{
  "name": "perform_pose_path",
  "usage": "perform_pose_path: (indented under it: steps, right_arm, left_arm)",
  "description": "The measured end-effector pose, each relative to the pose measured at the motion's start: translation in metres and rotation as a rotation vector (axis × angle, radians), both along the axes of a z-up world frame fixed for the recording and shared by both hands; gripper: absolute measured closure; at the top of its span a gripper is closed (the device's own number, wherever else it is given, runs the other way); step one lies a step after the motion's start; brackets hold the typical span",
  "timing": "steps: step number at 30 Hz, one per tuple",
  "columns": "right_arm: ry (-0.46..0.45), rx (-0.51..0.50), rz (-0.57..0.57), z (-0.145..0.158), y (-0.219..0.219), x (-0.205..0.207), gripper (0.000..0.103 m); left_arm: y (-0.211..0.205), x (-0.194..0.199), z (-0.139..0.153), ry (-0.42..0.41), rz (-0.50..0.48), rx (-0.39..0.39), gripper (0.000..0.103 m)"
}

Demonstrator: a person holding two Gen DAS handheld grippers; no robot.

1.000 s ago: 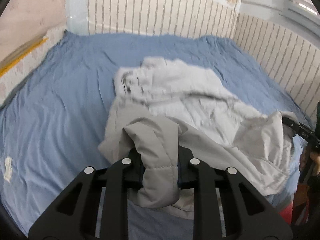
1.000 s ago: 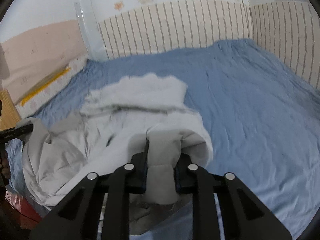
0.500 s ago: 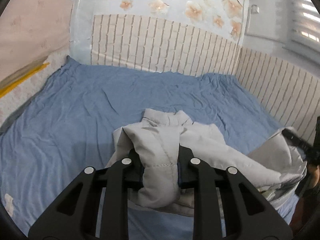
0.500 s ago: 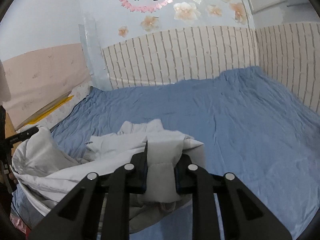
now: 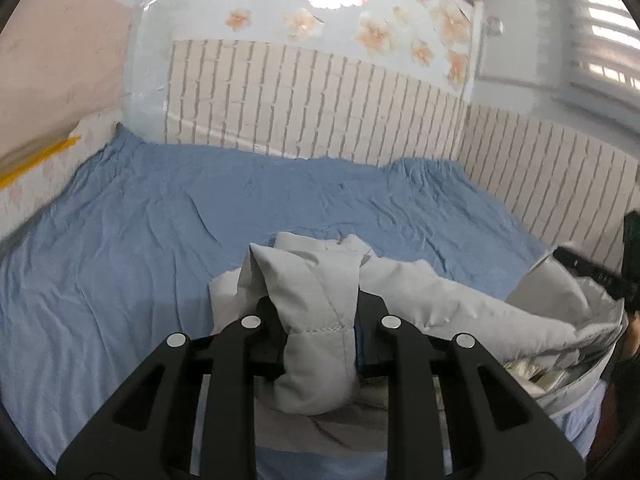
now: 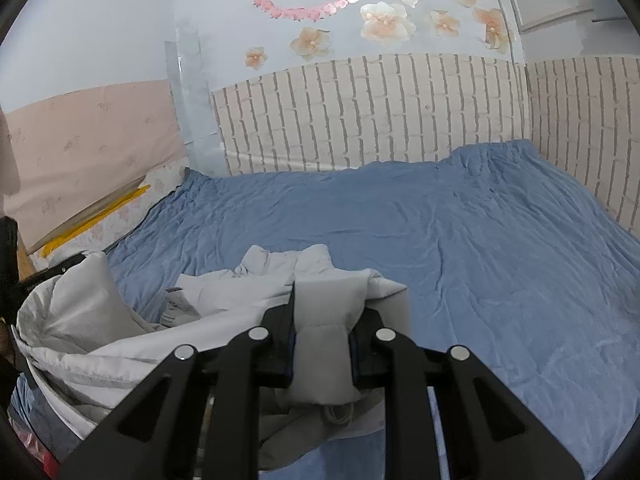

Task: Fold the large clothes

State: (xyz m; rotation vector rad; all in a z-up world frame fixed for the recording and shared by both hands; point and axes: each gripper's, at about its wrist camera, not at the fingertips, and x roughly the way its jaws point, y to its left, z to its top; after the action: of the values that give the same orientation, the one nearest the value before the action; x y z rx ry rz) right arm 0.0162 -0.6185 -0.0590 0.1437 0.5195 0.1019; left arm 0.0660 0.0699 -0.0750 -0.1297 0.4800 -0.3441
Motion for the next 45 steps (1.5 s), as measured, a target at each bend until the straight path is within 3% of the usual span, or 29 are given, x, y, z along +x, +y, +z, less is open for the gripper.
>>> perform_pose_path:
  steps: [7, 12, 14, 15, 17, 18, 22, 26, 31, 35, 41, 45]
  right_arm:
    - [0.004, 0.006, -0.003, -0.005, -0.002, 0.002, 0.084]
    - [0.001, 0.006, -0.003, -0.006, -0.004, 0.004, 0.084]
    - [0.001, 0.013, -0.002, -0.007, -0.005, 0.006, 0.084]
    - [0.004, 0.013, 0.001, -0.008, -0.005, 0.007, 0.084]
    - [0.003, 0.006, 0.002, -0.009, -0.004, 0.009, 0.084]
    - [0.001, 0.004, -0.001, -0.009, -0.004, 0.009, 0.084]
    - [0.009, 0.017, -0.008, -0.009, -0.01, 0.016, 0.084]
    - [0.021, 0.006, -0.026, -0.009, -0.011, 0.031, 0.084]
    - [0.022, -0.011, -0.04, 0.004, -0.013, 0.06, 0.084]
    - [0.018, -0.001, -0.053, 0.019, -0.014, 0.085, 0.084]
    - [-0.062, -0.024, -0.103, 0.05, -0.011, 0.124, 0.084]
    - [-0.036, -0.075, -0.128, 0.032, -0.007, 0.17, 0.084]
  left_arm:
    - [0.006, 0.013, -0.009, 0.076, 0.053, -0.024, 0.081]
    - [0.002, 0.025, -0.013, 0.094, 0.084, 0.033, 0.082]
    - [-0.004, 0.037, -0.014, 0.152, 0.069, 0.083, 0.082]
    - [-0.003, 0.042, -0.014, 0.188, 0.045, 0.079, 0.082]
    - [0.007, 0.044, -0.01, 0.14, 0.015, -0.045, 0.08]
    - [0.009, 0.044, -0.009, 0.127, 0.016, -0.067, 0.079]
    - [-0.003, 0.054, -0.01, 0.126, 0.018, 0.052, 0.078]
    - [-0.009, 0.069, -0.005, 0.151, 0.023, 0.11, 0.078]
    - [-0.004, 0.089, 0.007, 0.178, 0.026, 0.107, 0.078]
    - [-0.009, 0.115, 0.024, 0.164, 0.031, 0.15, 0.079]
    - [-0.015, 0.157, 0.038, 0.104, 0.151, 0.213, 0.079]
    - [-0.014, 0.197, 0.018, 0.124, 0.198, 0.214, 0.078]
